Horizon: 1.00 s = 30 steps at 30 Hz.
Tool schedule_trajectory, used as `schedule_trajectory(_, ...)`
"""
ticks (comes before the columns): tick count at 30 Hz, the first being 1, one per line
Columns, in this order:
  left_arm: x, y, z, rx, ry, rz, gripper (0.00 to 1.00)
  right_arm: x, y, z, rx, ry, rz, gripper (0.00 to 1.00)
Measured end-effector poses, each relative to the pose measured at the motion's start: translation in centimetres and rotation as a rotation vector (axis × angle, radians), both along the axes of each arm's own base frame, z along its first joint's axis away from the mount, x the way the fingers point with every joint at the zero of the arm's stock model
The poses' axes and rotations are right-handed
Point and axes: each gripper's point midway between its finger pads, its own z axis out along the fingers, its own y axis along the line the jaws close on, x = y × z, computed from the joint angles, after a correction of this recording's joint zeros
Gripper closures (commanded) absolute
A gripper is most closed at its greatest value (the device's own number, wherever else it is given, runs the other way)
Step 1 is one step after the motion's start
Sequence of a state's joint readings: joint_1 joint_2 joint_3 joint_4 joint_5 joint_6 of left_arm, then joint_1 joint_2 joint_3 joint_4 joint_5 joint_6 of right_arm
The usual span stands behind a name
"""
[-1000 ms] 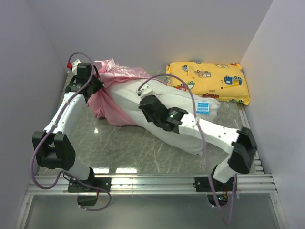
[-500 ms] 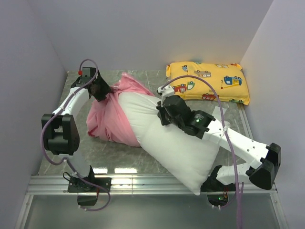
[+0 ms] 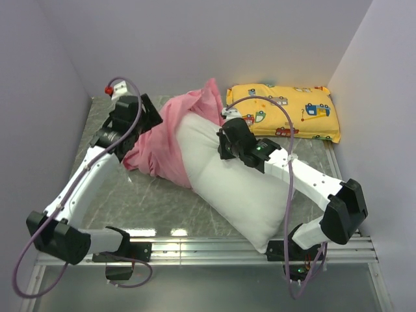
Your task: Remove the pillowcase from the pillow
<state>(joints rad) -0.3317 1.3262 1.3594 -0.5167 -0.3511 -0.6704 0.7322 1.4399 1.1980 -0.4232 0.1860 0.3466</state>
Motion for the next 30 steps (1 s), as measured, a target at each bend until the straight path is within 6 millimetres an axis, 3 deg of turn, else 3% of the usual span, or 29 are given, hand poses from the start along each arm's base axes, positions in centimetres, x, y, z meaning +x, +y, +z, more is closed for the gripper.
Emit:
schedule_trajectory(4,-3.2,0.6,-2.9,0.013,0.044,0.019,0.15,0.5,0.8,0.1,0.02,0.002,0.006,1.0)
schedule_trajectory(10,-6.8,0.6,-12.2,0.019,0.234,0.025,0.21,0.5,1.1,0.2,0.032,0.005,0.009,1.0)
schedule_trajectory(12,-7.3,0.7,-13.6,0.015,0.264,0.036,0.33,0.4,1.2,0.2,0.036,0.008,0.015,1.0)
schedule_trajectory(14,-6.7,0.9,-13.6,-0.004,0.259,0.062,0.51,0.4,1.3,0.2,0.04,0.01,0.02,1.0)
schedule_trajectory(15,-6.3,1.0,-13.5,-0.011,0.254,0.073,0.79,0.4,1.3,0.3,0.04,0.009,0.02,1.0)
schedule_trajectory(17,-5.1,1.5,-13.6,-0.033,0.251,0.101,0.99,0.3,1.3,0.5,0.044,0.005,0.02,1.0)
schedule_trajectory(20,-3.4,3.4,-14.0,-0.068,0.254,0.176,0.99,0.1,1.1,1.0,0.057,-0.002,0.023,1.0)
schedule_trajectory(23,-2.1,6.8,-14.7,-0.113,0.263,0.276,1.0,-0.4,0.2,1.6,0.074,-0.009,0.019,1.0)
schedule_trajectory(28,-1.5,12.9,-16.2,-0.219,0.289,0.441,0.99,-0.8,-2.0,2.4,0.123,-0.003,-0.002,1.0)
schedule_trajectory(30,-1.3,14.5,-17.0,-0.26,0.309,0.483,1.0,-1.3,-2.5,2.8,0.145,0.006,0.007,1.0)
